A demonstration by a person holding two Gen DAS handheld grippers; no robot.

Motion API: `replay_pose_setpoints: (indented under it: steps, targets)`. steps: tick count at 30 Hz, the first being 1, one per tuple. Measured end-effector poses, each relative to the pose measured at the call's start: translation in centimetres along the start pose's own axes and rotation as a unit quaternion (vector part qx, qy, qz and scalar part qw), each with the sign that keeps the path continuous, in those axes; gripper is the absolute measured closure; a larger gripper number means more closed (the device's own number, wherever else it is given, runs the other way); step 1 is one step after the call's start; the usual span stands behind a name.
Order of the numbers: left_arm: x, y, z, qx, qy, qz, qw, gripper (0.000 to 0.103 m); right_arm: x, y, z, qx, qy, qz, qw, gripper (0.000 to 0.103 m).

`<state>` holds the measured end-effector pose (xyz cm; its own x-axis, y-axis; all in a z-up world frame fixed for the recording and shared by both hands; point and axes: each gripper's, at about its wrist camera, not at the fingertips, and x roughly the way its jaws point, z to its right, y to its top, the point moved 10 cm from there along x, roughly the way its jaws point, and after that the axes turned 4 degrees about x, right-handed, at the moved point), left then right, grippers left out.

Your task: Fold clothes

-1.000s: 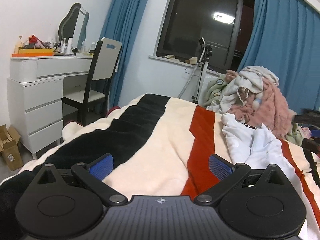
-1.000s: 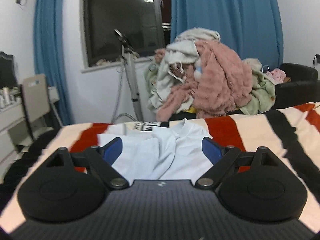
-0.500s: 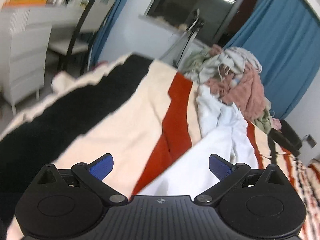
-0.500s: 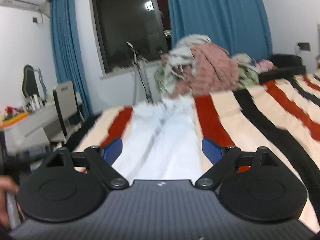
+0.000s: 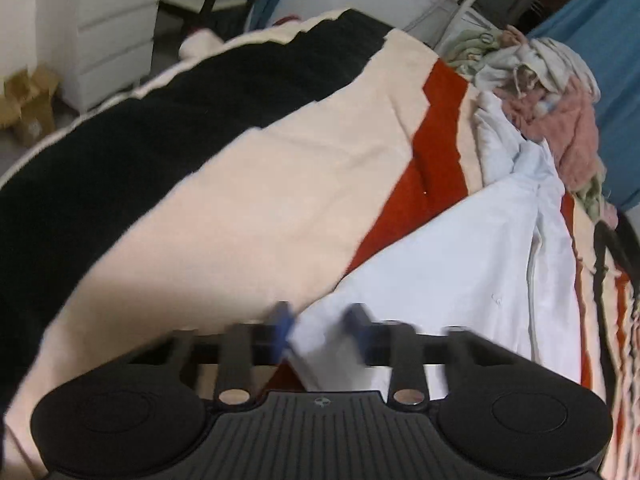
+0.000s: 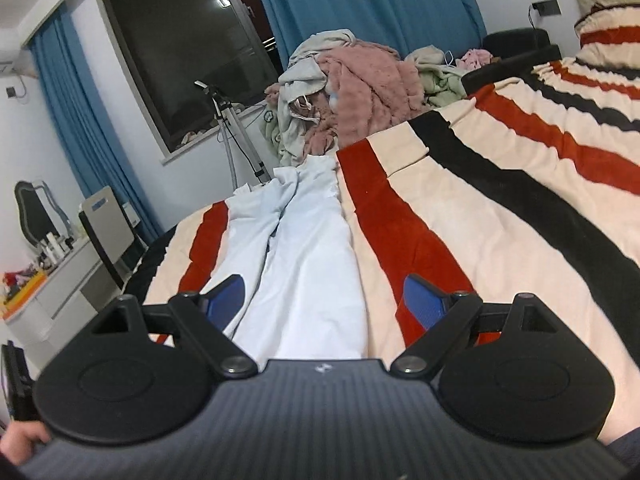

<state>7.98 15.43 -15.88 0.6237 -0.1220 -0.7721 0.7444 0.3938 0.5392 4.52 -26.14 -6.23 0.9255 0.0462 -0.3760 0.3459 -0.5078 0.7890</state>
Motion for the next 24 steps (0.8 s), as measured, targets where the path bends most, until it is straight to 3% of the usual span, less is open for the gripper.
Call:
replay_pose_setpoints:
  steps: [2, 5, 7, 10, 13, 16, 19, 21, 22, 24]
  targets:
    - [-1.1, 0.1, 0.7, 0.020, -0.010, 0.020, 0.9996, 0.095, -0.2, 0.1, 0.1, 0.003, 0.003, 0.001, 1.000, 0.015]
    - [-4.8, 0.3, 3.2, 0.084, -0.033, 0.087, 0.9921, 0.095, -0.6, 0.3, 0.2, 0.007, 0.008, 0.005, 1.000, 0.015]
    - [-8.2, -0.5, 6.1, 0.156, -0.052, 0.144, 0.9758, 0.095, -0.9, 0.4, 0.5, 0.012, 0.010, 0.008, 1.000, 0.015]
    - [-12.6, -3.8, 11.1, 0.258, -0.088, 0.199, 0.9415, 0.095, -1.5, 1.0, 0.9, 0.021, 0.013, 0.019, 1.000, 0.015]
    - [-13.4, -8.9, 15.6, 0.346, -0.138, 0.173, 0.9119, 0.095, -1.9, 1.5, 1.1, 0.022, 0.013, 0.032, 0.999, 0.015]
    - [-11.1, -13.7, 18.3, 0.406, -0.160, 0.115, 0.8924, 0.095, -2.0, 1.8, 1.2, 0.019, 0.012, 0.038, 0.999, 0.015]
    - [-8.4, -16.3, 19.3, 0.434, -0.156, 0.060, 0.8851, 0.095, -1.5, 1.6, 1.5, 0.020, 0.012, 0.023, 0.999, 0.015]
    - [-7.5, -16.9, 19.2, 0.432, -0.162, 0.035, 0.8863, 0.092, -0.9, 1.1, 1.9, 0.027, 0.012, 0.001, 1.000, 0.015]
    - [-7.2, -16.9, 19.2, 0.429, -0.167, 0.024, 0.8876, 0.086, -0.6, 0.9, 2.2, 0.034, 0.010, -0.008, 0.999, 0.015]
    - [-7.2, -16.4, 18.9, 0.415, -0.179, 0.011, 0.8921, 0.065, 0.0, 0.5, 2.7, 0.046, 0.007, -0.025, 0.999, 0.015]
